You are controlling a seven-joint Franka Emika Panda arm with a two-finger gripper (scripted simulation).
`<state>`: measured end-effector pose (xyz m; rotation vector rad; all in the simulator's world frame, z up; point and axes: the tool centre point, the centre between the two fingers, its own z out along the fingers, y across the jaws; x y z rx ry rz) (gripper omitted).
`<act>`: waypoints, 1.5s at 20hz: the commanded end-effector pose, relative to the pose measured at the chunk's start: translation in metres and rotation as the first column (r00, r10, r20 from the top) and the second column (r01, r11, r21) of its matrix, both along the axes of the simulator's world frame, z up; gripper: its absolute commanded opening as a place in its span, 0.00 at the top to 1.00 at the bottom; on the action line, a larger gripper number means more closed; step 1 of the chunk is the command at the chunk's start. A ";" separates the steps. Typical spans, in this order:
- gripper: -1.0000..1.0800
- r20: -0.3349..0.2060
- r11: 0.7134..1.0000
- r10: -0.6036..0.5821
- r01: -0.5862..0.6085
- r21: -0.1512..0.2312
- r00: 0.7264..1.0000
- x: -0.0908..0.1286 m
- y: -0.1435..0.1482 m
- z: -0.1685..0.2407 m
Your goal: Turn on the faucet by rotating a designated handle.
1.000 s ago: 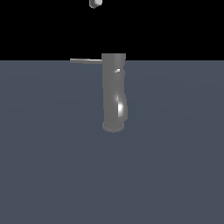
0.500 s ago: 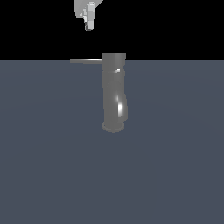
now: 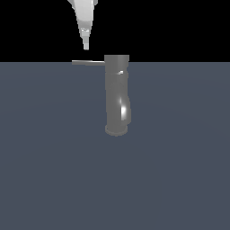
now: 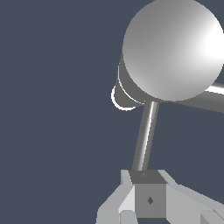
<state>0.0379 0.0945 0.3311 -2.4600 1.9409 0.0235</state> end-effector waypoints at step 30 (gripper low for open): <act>1.00 0.006 0.981 -0.194 0.194 -0.016 0.981 0.008 0.025 -0.046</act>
